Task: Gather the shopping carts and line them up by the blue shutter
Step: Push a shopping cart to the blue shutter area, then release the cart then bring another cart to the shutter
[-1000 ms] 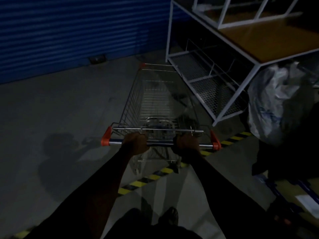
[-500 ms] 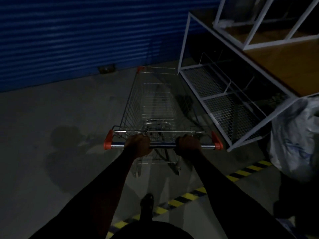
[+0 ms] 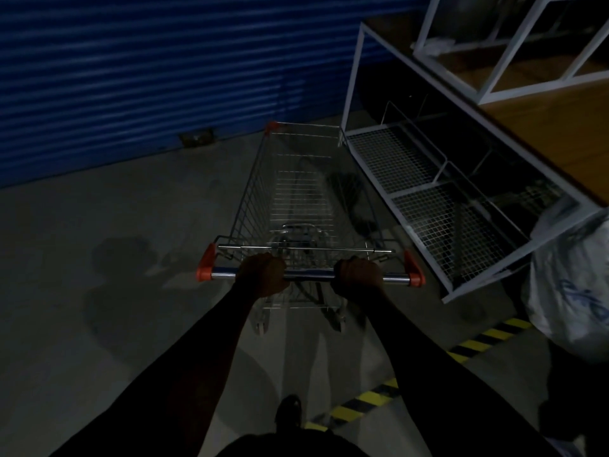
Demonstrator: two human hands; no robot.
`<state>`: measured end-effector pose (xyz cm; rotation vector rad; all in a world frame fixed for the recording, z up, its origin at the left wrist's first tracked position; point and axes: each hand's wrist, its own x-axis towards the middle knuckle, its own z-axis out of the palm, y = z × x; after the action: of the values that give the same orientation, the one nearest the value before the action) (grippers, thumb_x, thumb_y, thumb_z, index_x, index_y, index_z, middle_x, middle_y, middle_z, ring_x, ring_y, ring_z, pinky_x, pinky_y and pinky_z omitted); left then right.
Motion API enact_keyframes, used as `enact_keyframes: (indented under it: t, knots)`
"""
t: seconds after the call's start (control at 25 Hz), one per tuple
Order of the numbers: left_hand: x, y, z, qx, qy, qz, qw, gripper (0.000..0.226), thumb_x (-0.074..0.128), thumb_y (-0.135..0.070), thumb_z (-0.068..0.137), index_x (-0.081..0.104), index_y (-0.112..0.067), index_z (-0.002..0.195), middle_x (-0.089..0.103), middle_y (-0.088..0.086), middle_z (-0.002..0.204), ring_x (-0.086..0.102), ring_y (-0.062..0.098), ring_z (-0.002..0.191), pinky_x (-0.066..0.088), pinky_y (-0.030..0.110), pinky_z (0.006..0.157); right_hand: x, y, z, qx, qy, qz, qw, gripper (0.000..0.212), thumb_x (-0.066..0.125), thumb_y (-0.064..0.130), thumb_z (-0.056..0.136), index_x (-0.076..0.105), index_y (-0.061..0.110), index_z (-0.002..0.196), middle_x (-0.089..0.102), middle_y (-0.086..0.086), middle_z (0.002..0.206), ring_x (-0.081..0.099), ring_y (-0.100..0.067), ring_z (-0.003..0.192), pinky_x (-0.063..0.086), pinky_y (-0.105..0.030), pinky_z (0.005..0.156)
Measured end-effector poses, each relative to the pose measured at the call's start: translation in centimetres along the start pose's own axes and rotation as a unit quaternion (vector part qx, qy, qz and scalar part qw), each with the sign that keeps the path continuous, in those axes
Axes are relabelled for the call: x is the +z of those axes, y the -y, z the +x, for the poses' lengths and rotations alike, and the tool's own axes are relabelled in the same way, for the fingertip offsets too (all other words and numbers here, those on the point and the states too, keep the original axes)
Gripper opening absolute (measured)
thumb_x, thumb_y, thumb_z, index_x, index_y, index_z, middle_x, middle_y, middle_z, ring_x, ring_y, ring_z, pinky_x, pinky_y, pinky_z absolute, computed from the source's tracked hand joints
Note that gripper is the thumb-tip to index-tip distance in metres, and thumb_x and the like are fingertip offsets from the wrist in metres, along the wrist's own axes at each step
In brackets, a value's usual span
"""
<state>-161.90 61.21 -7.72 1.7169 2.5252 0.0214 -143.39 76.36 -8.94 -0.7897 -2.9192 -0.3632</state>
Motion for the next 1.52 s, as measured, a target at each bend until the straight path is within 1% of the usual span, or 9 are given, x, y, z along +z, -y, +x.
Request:
enact_keyframes:
  t: [0.16,0.32,0.48,0.64,0.84,0.96,1.08,1.32,1.52]
  knots:
    - [0.5,0.4,0.5,-0.005,0.016,0.002,1.0,0.03,0.071,-0.049,0.063,0.07,-0.022,0.075,0.07,0.002,0.073,0.068,0.025,0.069,0.053,0.034,0.061,0.1,-0.2,0.4,-0.014,-0.007,-0.018,1.0,0.026,0.074,0.034,0.054,0.054,0.017,0.056,0.05,-0.004,0.048,0.049,-0.023,0.039,0.035,-0.023,0.045]
    - [0.3,-0.5,-0.6,0.016,-0.077,-0.011,0.997,0.037,0.075,-0.045,0.055,0.07,-0.016,0.077,0.069,0.006,0.068,0.068,0.03,0.063,0.053,0.038,0.06,-0.9,0.0,-0.4,0.034,0.029,0.001,0.999,0.024,0.074,0.035,0.06,0.061,0.017,0.069,0.059,-0.005,0.06,0.058,-0.027,0.056,0.046,-0.034,0.059]
    - [-1.2,-2.7,-2.4,-0.064,-0.006,0.01,0.998,0.076,0.067,-0.057,0.065,0.049,-0.021,0.129,0.052,0.009,0.132,0.048,0.035,0.12,0.03,0.054,0.101,-3.0,0.1,-2.3,0.112,0.088,0.069,0.987,0.067,0.077,0.046,0.059,0.06,0.02,0.118,0.06,-0.018,0.105,0.055,-0.042,0.097,0.037,-0.059,0.088]
    - [-2.7,-6.9,-8.2,-0.073,-0.046,-0.066,0.994,0.099,0.069,-0.059,0.061,0.028,-0.028,0.145,0.033,0.003,0.148,0.029,0.029,0.135,0.017,0.059,0.107,-4.7,-0.3,-7.9,0.082,0.068,0.159,0.982,0.094,0.08,0.053,0.058,0.045,0.022,0.14,0.047,-0.02,0.136,0.042,-0.047,0.124,0.028,-0.066,0.1]
    - [-3.5,-14.8,-18.2,-0.093,-0.032,-0.091,0.991,0.108,0.07,-0.058,0.067,0.009,-0.028,0.15,0.018,0.0,0.156,0.017,0.026,0.142,0.014,0.058,0.11,-7.9,-0.8,-18.2,0.093,-0.004,0.214,0.973,0.087,0.05,0.07,0.064,0.043,0.022,0.136,0.054,-0.017,0.131,0.053,-0.042,0.112,0.043,-0.059,0.088]
    - [-3.0,-19.8,-23.7,-0.092,-0.003,-0.108,0.99,0.107,0.067,-0.059,0.071,0.003,-0.026,0.151,0.012,0.0,0.158,0.011,0.026,0.144,0.01,0.057,0.112,-9.0,-1.2,-25.5,0.094,-0.05,0.203,0.973,0.085,0.062,0.068,0.066,0.043,0.021,0.135,0.057,-0.014,0.125,0.056,-0.037,0.106,0.046,-0.05,0.084]
    - [-2.5,-24.1,-28.4,-0.051,0.005,-0.112,0.992,0.105,0.065,-0.06,0.072,0.006,-0.025,0.151,0.014,0.0,0.158,0.013,0.027,0.144,0.01,0.057,0.111,-9.5,-1.4,-33.4,0.128,-0.056,0.207,0.968,0.085,0.068,0.063,0.067,0.039,0.019,0.134,0.059,-0.017,0.122,0.058,-0.039,0.105,0.049,-0.052,0.083]
    - [-3.1,-32.2,-34.0,0.091,-0.012,-0.088,0.992,0.106,0.041,-0.072,0.059,0.022,-0.02,0.15,0.029,0.004,0.153,0.028,0.029,0.138,0.025,0.055,0.108,-13.1,-1.3,-48.6,0.263,0.006,0.24,0.934,0.085,0.048,0.067,0.073,0.033,0.025,0.145,0.043,-0.01,0.141,0.04,-0.035,0.126,0.038,-0.053,0.096]
    - [-4.9,-40.5,-40.2,0.248,0.004,-0.088,0.965,0.109,0.058,-0.069,0.066,0.01,-0.022,0.152,0.018,0.004,0.157,0.018,0.028,0.141,0.017,0.052,0.109,-18.6,0.6,-62.1,0.422,-0.038,0.198,0.884,0.084,0.059,0.061,0.075,0.032,0.025,0.146,0.04,-0.011,0.144,0.04,-0.034,0.127,0.034,-0.051,0.101]
